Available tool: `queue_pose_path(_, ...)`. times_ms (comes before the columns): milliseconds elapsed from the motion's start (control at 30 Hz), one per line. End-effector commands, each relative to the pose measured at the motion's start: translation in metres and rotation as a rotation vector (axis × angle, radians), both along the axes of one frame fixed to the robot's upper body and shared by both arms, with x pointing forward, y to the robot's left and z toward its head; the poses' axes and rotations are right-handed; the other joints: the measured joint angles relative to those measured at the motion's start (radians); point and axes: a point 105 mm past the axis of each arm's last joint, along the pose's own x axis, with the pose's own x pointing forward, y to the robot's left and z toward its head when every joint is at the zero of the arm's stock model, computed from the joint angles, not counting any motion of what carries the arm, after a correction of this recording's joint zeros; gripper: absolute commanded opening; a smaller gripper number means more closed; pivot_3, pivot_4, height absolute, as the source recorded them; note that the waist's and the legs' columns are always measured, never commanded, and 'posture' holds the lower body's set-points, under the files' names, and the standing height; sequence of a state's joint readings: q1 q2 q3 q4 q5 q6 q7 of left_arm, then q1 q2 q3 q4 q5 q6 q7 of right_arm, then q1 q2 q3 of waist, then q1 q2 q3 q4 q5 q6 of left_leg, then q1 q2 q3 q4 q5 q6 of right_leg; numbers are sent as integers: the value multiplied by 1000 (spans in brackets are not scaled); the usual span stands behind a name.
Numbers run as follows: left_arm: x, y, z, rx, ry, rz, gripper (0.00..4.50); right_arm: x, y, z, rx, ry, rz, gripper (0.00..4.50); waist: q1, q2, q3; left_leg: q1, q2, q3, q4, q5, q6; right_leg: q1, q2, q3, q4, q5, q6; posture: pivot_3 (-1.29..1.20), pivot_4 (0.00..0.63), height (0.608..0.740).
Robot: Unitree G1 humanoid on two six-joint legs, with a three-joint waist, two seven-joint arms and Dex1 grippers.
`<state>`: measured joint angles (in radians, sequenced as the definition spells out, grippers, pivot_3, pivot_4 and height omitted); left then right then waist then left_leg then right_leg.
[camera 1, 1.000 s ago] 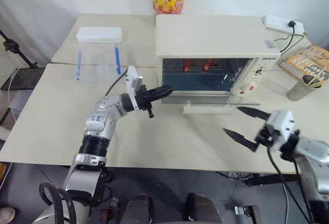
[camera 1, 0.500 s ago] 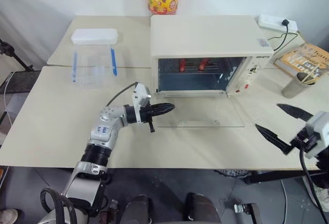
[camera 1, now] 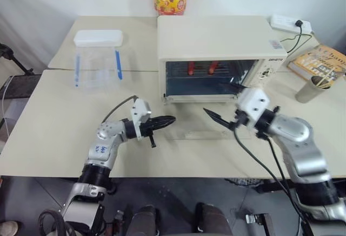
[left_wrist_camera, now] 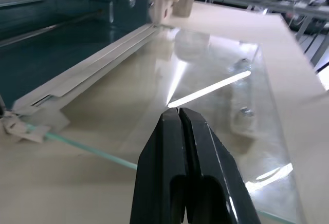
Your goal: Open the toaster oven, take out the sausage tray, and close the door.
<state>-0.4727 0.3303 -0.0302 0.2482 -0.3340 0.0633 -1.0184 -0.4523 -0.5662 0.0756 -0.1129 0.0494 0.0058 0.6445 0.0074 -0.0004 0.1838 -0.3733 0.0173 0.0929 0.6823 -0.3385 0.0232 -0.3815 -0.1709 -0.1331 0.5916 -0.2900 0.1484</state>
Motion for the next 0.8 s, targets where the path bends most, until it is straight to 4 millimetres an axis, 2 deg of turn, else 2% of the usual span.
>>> queue_pose_path(33,-11,13,24,-81,-47,0,1209,18,9,7,-75,-140,-64,4500,-3,0,0,-1,0,0,0,0,0,0,0,-1,0,0,0,0,150,740)
queue_pose_path(133,-24,28,28,-105,-40,28,2163,40,23,5,-207,-227,-120,4500,-17,0,0,-2,0,0,0,0,0,-2,0,0,0,0,0,0,150,740)
queue_pose_path(233,-35,46,31,-121,-35,84,3092,61,35,14,-302,-364,-205,4500,-37,0,0,-2,1,-1,-1,0,0,-3,0,1,1,0,0,0,150,740)
queue_pose_path(367,-39,59,39,-144,-60,145,4386,74,44,11,-371,-424,-229,4500,-36,0,0,-3,1,-2,-1,0,-1,-5,0,2,2,0,0,0,150,740)
queue_pose_path(533,-39,64,44,-161,-80,179,4481,82,63,9,-399,-457,-204,4500,-39,0,0,-3,1,-1,-1,0,-1,-6,0,2,2,0,0,0,150,740)
queue_pose_path(633,-39,61,46,-159,-92,170,4500,88,67,2,-418,-433,-203,3922,-40,0,0,-3,1,-1,-1,0,-1,-6,0,3,2,0,0,0,150,740)
queue_pose_path(800,-37,53,51,-167,-99,133,4500,92,66,1,-424,-438,-212,2275,-39,0,0,-4,1,-1,-1,0,-1,-7,0,3,2,0,0,0,150,740)
